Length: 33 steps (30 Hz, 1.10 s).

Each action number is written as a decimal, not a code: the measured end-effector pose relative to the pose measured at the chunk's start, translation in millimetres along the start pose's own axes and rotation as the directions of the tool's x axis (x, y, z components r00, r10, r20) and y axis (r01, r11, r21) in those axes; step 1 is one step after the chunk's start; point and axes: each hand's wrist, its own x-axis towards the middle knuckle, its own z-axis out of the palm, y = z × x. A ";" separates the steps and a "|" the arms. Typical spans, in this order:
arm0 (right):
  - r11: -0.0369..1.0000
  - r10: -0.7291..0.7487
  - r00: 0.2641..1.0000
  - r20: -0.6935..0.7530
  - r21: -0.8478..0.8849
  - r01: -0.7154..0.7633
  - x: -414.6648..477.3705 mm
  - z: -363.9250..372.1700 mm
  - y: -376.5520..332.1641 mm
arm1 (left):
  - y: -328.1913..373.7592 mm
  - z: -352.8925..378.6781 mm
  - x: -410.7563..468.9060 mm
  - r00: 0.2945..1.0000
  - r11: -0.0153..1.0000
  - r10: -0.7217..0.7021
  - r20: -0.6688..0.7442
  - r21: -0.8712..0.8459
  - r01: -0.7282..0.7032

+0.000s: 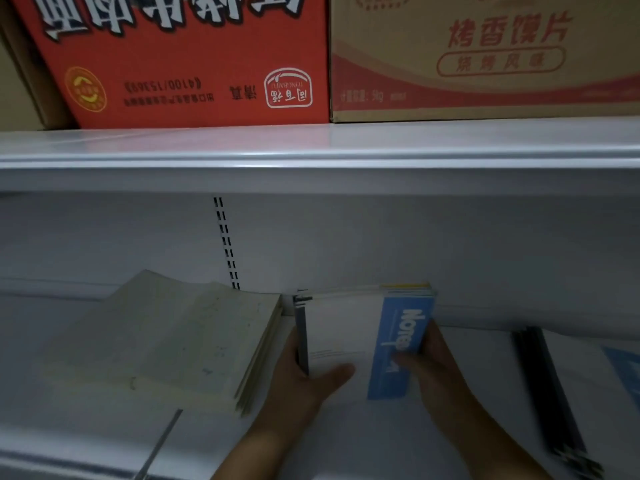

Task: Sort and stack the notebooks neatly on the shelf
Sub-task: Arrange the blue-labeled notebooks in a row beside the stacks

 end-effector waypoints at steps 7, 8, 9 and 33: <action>0.999 0.038 0.998 0.043 -0.030 -0.037 -2.5 4.7 6.5 | -7.7 6.9 4.6 0.991 0.991 -0.129 -0.025 -0.028 0.128; 0.998 0.046 0.996 0.079 -0.051 -0.042 -0.4 1.4 4.8 | -1.8 8.0 5.2 0.989 0.989 -0.145 -0.041 -0.034 0.144; 0.995 0.048 0.990 0.133 -0.097 -0.035 1.1 -2.4 2.9 | 6.3 8.5 5.1 0.985 0.986 -0.167 -0.052 -0.028 0.166; 0.738 0.298 0.954 0.035 -0.642 -0.208 45.2 48.2 23.8 | -4.0 -52.1 8.4 0.914 0.384 -0.136 0.381 0.871 -0.306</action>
